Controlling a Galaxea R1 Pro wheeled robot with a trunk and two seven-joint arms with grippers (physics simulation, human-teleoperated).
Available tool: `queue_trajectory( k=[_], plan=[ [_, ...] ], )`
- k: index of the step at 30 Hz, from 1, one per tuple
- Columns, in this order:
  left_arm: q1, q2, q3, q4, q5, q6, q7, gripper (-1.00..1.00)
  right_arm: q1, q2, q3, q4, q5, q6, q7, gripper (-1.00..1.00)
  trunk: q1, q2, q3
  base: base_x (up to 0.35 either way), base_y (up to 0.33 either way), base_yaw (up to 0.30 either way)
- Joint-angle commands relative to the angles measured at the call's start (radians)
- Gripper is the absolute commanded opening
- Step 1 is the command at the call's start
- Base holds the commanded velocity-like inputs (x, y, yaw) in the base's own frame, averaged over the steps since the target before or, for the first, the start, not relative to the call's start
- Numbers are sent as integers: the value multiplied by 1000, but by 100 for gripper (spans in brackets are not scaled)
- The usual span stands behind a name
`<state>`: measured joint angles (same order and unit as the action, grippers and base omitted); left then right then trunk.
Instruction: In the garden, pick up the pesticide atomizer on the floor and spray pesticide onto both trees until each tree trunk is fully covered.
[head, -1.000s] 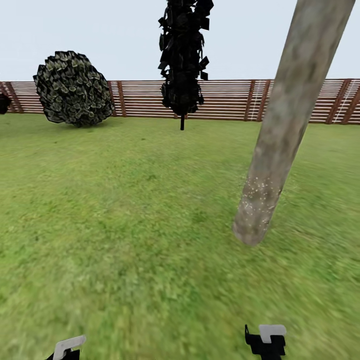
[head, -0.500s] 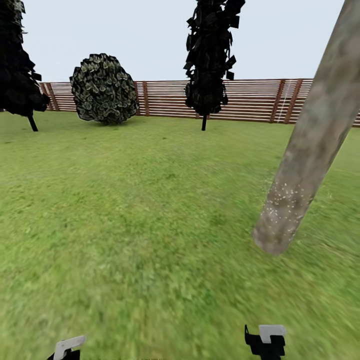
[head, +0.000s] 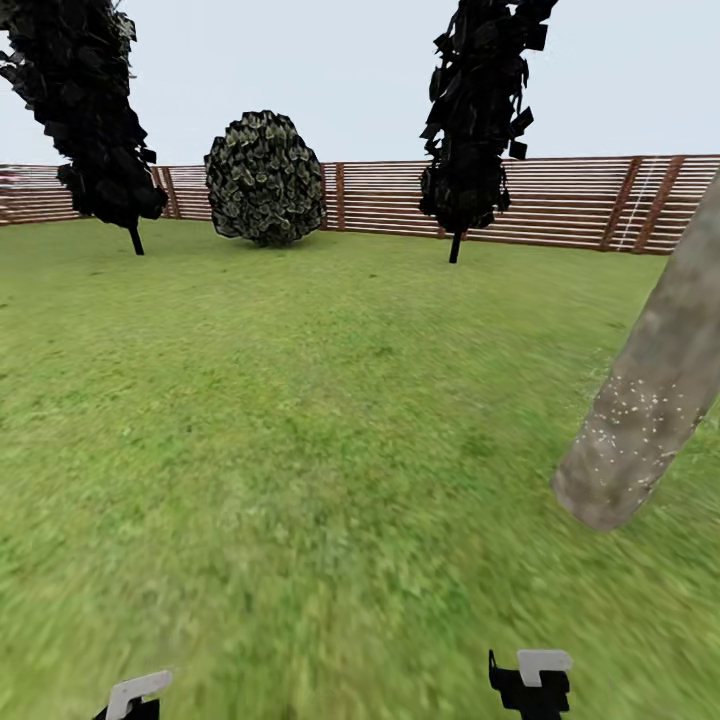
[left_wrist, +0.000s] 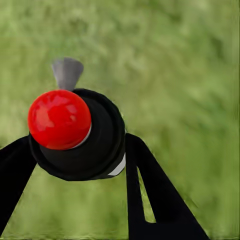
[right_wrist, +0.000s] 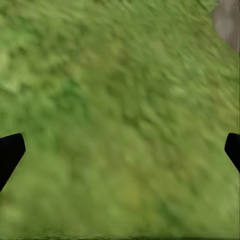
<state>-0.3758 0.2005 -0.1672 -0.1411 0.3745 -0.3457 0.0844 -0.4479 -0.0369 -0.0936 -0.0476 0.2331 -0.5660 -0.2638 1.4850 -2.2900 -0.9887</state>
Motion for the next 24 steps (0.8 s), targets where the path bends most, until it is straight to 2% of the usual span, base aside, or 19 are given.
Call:
queue_trajectory(
  k=[1, 24],
  plan=[
    [0, 0, 0, 0, 1, 0, 0, -100, 0, 0, 0, 0, 0, 0, 0, 100, 0, 0, 0, -243, 215, 281],
    [0, -1, 0, 0, 4, 1, 2, -100, 0, 0, 0, 0, 0, 0, 0, 100, 0, 0, 0, -221, 248, 281]
  ],
)
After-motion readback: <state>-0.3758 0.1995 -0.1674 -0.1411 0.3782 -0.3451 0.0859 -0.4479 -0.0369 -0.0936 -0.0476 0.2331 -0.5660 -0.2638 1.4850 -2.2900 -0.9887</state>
